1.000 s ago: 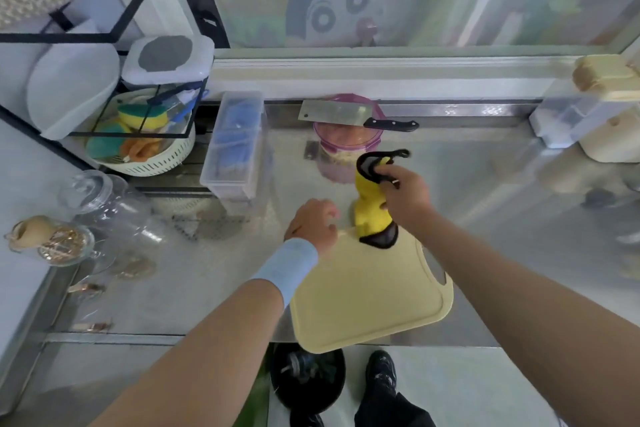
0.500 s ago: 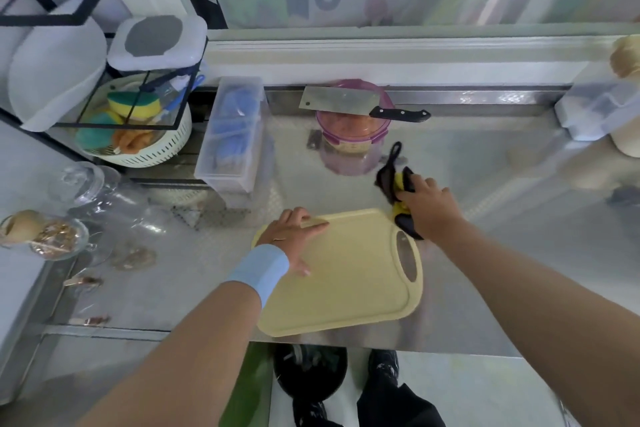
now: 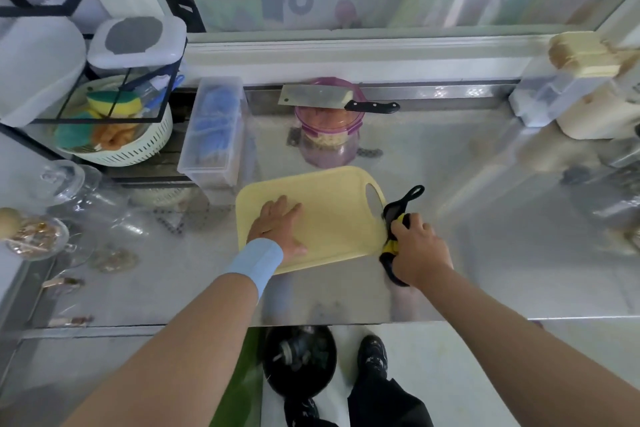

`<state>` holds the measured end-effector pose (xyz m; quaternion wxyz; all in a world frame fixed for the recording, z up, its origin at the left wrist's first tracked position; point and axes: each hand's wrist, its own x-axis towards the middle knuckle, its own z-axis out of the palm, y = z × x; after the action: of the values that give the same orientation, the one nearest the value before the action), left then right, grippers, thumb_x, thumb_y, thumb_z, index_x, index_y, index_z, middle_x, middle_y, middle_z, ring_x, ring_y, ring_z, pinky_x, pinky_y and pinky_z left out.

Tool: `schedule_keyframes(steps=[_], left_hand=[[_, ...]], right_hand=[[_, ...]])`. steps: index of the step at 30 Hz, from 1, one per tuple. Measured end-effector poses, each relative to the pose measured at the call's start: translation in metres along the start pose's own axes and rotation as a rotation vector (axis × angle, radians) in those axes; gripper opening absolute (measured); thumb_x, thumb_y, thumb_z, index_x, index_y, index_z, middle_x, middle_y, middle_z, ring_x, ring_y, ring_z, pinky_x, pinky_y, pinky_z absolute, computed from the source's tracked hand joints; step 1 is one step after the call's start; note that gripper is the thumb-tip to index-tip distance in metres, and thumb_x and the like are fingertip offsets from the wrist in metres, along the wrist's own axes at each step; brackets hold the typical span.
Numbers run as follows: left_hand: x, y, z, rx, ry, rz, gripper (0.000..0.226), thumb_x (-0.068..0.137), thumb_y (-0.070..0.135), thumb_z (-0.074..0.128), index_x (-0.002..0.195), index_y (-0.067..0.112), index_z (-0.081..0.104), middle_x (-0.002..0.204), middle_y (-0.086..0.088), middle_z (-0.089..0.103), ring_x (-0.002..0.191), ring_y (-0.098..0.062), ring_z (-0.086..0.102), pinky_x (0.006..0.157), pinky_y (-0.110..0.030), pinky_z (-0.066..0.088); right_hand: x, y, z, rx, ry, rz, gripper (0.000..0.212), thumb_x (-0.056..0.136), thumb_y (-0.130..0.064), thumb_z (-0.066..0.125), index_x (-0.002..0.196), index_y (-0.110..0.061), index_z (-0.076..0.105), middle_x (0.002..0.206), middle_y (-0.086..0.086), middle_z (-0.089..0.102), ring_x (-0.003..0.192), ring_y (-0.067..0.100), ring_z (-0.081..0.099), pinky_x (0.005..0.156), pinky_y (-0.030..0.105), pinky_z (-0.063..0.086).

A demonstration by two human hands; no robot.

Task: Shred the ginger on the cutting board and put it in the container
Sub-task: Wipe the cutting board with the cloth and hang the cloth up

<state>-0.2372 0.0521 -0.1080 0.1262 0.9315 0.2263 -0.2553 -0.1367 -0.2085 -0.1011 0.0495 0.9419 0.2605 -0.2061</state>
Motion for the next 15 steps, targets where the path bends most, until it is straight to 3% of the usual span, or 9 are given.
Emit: schedule_keyframes(steps=[3,7,12,15], left_hand=[[0.002,0.007,-0.001,0.008,0.005,0.024,0.094,0.076,0.052,0.071,0.152,0.034,0.018,0.162,0.003,-0.004,0.147,-0.023,0.0,0.117,-0.04,0.021],[-0.023,0.004,0.003,0.008,0.128,0.03,0.055,0.08,0.044,0.066,0.129,0.031,0.045,0.136,0.002,0.023,0.123,-0.024,0.026,0.092,-0.039,0.04],[-0.069,-0.016,0.018,-0.262,0.018,0.073,0.051,0.093,0.013,0.041,0.14,0.032,0.04,0.138,0.0,0.039,0.124,-0.023,0.04,0.101,-0.04,0.04],[-0.098,-0.027,0.02,-0.364,-0.044,0.089,0.05,0.093,0.011,0.037,0.136,0.034,0.047,0.134,0.006,0.049,0.117,-0.02,0.05,0.101,-0.036,0.042]], right_hand=[[-0.031,-0.029,0.012,0.085,-0.034,-0.019,0.053,0.09,-0.039,0.058,0.136,-0.021,0.038,0.132,0.01,0.034,0.11,0.031,0.048,0.08,0.039,0.051],[-0.062,-0.079,0.032,0.106,-0.069,-0.21,0.052,0.088,-0.039,0.063,0.13,-0.019,0.039,0.127,0.011,0.033,0.106,0.033,0.049,0.076,0.038,0.046],[-0.098,-0.143,0.051,-0.002,-0.133,-0.443,0.07,0.08,-0.01,0.068,0.141,-0.014,0.033,0.13,0.015,0.034,0.106,0.034,0.05,0.077,0.042,0.049],[-0.111,-0.158,0.056,-0.034,-0.135,-0.468,0.063,0.082,-0.005,0.067,0.138,-0.012,0.039,0.128,0.014,0.037,0.108,0.034,0.052,0.08,0.043,0.05]])
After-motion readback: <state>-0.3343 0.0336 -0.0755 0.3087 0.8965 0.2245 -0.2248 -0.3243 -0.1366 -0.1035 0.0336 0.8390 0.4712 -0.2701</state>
